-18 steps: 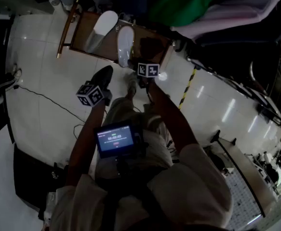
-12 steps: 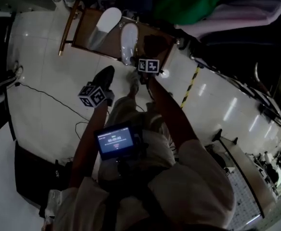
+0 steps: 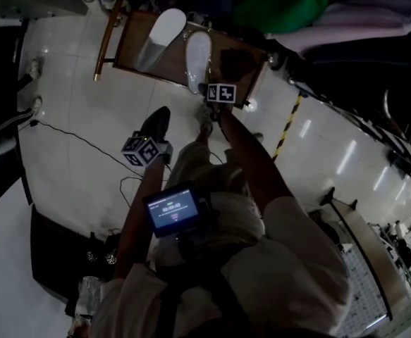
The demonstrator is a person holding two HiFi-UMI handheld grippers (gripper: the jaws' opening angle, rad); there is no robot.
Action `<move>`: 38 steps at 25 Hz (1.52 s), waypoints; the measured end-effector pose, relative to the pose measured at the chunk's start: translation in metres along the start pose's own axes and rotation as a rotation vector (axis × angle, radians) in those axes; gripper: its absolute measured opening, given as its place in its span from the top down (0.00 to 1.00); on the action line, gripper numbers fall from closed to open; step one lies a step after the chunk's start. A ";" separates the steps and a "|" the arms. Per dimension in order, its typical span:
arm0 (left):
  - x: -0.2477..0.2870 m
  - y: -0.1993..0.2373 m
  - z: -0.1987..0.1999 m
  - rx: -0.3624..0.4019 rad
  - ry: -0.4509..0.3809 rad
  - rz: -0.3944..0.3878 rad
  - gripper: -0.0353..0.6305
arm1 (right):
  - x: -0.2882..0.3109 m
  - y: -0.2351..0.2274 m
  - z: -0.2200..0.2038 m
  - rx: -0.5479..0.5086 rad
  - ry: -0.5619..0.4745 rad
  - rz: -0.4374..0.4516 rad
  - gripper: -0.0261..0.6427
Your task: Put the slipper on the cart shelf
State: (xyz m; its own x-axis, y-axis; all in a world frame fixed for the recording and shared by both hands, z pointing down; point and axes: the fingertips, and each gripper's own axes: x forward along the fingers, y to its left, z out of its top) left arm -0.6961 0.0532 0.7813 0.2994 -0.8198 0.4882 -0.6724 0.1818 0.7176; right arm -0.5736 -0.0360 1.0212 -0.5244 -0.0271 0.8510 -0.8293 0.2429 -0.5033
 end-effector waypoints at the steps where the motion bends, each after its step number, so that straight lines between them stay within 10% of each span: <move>1: -0.001 0.001 -0.002 -0.002 0.001 0.002 0.96 | 0.000 -0.001 0.000 -0.003 -0.004 -0.010 0.50; 11: 0.000 0.001 -0.005 -0.002 0.013 -0.002 0.96 | -0.020 0.026 0.015 -0.020 -0.049 0.136 0.84; 38: 0.036 -0.158 0.004 0.251 0.126 -0.308 0.96 | -0.360 0.070 0.028 0.091 -0.563 0.454 0.87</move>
State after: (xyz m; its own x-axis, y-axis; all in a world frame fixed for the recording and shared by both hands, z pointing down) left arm -0.5812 -0.0071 0.6837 0.5828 -0.7391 0.3377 -0.6777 -0.2128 0.7039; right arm -0.4480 -0.0366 0.6752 -0.8201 -0.4437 0.3612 -0.5059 0.2675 -0.8201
